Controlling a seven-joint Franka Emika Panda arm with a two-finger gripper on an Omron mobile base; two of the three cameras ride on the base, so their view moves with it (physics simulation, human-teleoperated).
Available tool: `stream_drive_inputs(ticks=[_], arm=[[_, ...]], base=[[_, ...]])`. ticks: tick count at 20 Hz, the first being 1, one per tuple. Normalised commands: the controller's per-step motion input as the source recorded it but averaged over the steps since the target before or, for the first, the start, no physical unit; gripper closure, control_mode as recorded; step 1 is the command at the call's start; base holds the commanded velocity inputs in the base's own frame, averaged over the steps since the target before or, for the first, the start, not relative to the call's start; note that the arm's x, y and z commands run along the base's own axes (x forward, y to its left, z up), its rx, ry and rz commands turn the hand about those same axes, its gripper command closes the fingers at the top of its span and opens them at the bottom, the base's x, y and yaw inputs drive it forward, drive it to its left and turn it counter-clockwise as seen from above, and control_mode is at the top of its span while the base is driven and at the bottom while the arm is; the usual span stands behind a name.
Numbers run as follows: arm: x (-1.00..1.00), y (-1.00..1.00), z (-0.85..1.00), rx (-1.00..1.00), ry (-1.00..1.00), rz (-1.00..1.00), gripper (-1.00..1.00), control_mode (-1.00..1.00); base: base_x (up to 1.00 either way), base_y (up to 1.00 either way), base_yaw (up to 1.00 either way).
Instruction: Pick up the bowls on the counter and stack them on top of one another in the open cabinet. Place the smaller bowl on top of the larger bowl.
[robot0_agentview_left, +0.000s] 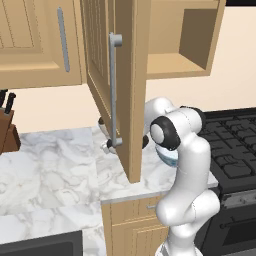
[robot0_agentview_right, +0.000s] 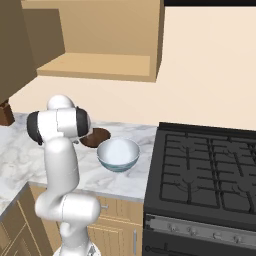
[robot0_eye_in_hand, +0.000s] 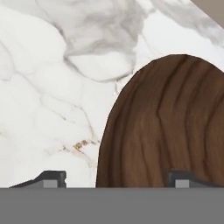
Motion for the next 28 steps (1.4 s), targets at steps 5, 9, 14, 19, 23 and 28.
stream_drive_inputs(ticks=[5, 9, 14, 19, 23, 28], arm=[[0.14, 0.02, -0.19, 0.0, 0.0, -0.01, 1.0, -1.0], [0.08, 0.0, -0.21, 0.0, 0.0, 0.0, 1.0, -1.0], [0.03, 0.0, -0.06, 0.0, 0.0, 0.0, 1.0, -1.0], [0.0, -0.02, 0.06, 0.01, 0.0, 0.0, 1.0, -1.0], [0.0, -0.12, 0.21, 0.05, 0.0, 0.0, 1.0, -1.0], [0.0, -0.17, 0.24, 0.06, 0.0, 0.0, 1.0, -1.0]], base=[[0.0, 0.0, 0.0], [0.0, 0.0, 0.0], [0.0, 0.0, 0.0], [0.0, 0.0, 0.0], [0.0, 0.0, 0.0], [0.0, 0.0, 0.0]])
